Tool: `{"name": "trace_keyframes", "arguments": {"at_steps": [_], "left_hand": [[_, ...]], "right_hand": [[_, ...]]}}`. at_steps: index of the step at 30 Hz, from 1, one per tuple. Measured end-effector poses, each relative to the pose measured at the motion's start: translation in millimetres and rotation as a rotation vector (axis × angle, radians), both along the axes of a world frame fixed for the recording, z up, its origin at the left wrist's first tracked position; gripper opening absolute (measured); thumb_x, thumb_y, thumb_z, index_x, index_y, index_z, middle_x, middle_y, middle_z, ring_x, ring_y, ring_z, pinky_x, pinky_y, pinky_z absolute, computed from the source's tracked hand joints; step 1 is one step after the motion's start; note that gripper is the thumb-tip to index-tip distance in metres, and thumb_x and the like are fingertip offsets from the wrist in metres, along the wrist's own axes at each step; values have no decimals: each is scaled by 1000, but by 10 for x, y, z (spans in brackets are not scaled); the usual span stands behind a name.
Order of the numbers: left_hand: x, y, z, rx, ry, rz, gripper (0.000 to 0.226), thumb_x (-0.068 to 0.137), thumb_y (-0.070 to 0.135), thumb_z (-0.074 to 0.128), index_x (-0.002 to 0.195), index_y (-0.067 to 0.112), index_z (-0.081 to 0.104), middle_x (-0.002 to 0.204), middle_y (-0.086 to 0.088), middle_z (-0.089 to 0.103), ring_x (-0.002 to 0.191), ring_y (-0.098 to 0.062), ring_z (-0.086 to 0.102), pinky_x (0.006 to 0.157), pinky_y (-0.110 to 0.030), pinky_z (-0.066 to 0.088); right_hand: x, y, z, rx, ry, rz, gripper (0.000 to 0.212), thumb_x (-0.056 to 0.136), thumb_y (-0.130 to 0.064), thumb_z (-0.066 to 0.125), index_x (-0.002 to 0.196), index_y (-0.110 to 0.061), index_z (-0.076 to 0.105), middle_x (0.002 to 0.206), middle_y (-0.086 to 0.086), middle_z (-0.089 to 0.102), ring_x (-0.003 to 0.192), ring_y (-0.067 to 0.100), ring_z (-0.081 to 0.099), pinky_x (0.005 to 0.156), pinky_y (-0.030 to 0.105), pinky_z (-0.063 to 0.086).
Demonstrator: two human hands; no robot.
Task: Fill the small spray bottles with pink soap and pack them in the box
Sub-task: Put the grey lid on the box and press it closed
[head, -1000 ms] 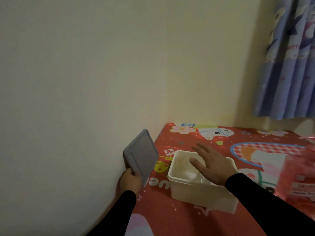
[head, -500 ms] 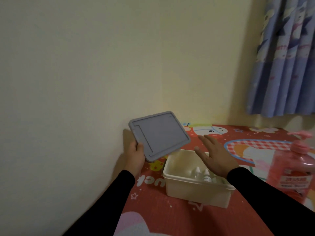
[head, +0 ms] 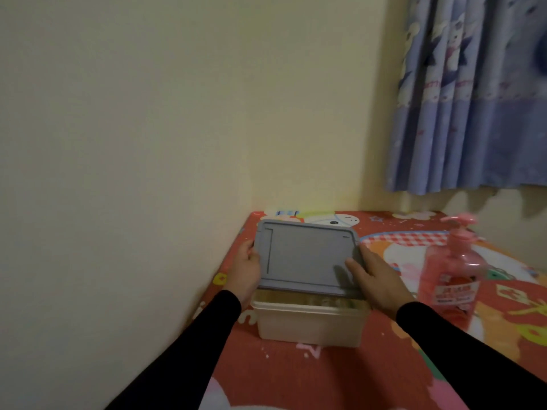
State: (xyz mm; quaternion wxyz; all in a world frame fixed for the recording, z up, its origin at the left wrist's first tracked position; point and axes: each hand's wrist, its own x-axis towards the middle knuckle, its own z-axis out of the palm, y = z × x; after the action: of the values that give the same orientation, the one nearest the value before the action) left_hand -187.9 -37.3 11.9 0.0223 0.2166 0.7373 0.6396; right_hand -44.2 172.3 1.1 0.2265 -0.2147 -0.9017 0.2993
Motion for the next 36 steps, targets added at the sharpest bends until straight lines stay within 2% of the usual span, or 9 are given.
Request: {"name": "trace_keyframes", "arguments": {"at_steps": [3,7,12,17,21,24,29,33,36], "left_hand": [[-16,98,-64,-125,88,50,33,100,8,34,125,16,54,117,-1,61,105,-21,59,86,-29,46],[7,156,-161,-306,62,82,35,98,12,36,130,11,51,120,-11,61,107,-29,57,88,-34,45],[-17,113,-272,-395,49,79,31,96,8,36,122,11,54,117,-13,62,102,-30,57,82,-33,44],[-58,88,-360,-465,-1,66,34,95,11,36,125,12,53,117,-14,62,104,-33,59,90,-42,49],[-86,96,-378,-459,-20,65,34,94,8,36,122,12,55,115,-14,63,99,-31,59,86,-37,49],[-75,99,-385,-466,-18,69,33,94,7,35,120,11,56,113,-14,64,93,-28,57,77,-30,43],[-46,112,-363,-515,5,73,35,95,5,35,124,10,56,117,-15,62,89,-24,51,75,-28,37],[-68,113,-371,-546,5,67,35,96,7,35,126,10,54,119,-15,62,92,-26,53,77,-29,39],[-111,110,-360,-640,25,62,37,95,10,36,129,7,50,124,-18,59,106,-33,57,83,-33,44]], "right_hand": [[60,-31,-110,-19,-9,-10,84,83,-71,34,143,-12,35,146,8,44,130,25,45,105,39,38],[100,-89,-187,-6,-44,-25,69,96,-50,42,150,-12,24,155,7,32,138,24,37,109,36,31],[80,-138,-247,23,-103,-12,66,95,-52,40,146,-12,27,152,9,35,134,24,40,106,36,33],[57,-202,-245,43,-130,9,62,98,-45,41,147,-11,25,150,8,36,130,24,42,103,31,34],[55,-196,-240,56,-159,7,66,98,-47,40,148,-8,21,153,10,32,134,24,39,107,32,32],[55,-208,-231,39,-176,6,62,97,-49,40,144,-10,27,147,11,39,126,25,45,103,35,37],[29,-196,-244,32,-208,0,62,93,-55,42,137,-13,32,142,10,44,119,25,50,99,37,42],[32,-202,-229,21,-229,0,68,90,-61,41,139,-15,30,143,9,43,119,26,50,101,40,43],[30,-189,-224,22,-238,6,65,91,-59,41,137,-15,33,142,8,44,118,24,51,100,38,43]]}}
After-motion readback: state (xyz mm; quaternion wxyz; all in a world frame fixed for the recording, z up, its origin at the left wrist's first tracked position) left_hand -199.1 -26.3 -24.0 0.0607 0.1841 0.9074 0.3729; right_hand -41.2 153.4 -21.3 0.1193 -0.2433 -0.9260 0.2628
